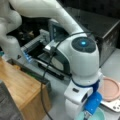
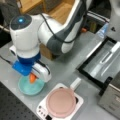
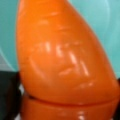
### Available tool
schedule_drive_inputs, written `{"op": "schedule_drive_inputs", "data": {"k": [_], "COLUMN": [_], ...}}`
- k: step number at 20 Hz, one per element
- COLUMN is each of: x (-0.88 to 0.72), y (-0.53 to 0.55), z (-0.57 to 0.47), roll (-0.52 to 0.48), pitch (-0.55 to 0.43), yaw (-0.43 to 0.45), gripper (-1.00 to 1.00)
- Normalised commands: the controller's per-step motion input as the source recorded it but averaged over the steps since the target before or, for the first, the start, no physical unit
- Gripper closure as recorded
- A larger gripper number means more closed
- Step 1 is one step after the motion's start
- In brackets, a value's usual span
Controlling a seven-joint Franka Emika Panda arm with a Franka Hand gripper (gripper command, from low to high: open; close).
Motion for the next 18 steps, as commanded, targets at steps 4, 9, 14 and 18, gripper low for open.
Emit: {"op": "schedule_drive_inputs", "data": {"k": [4,9,14,18], "x": [0.05,0.06,0.06,0.05], "y": [0.46,0.43,0.38,0.38], "z": [0.09,0.11,0.14,0.15], "roll": [-0.011,-0.053,-0.084,-0.102], "pitch": [0.062,0.063,0.073,0.092], "yaw": [-0.095,-0.124,-0.079,-0.051], "gripper": [1.0,1.0,1.0,1.0]}}
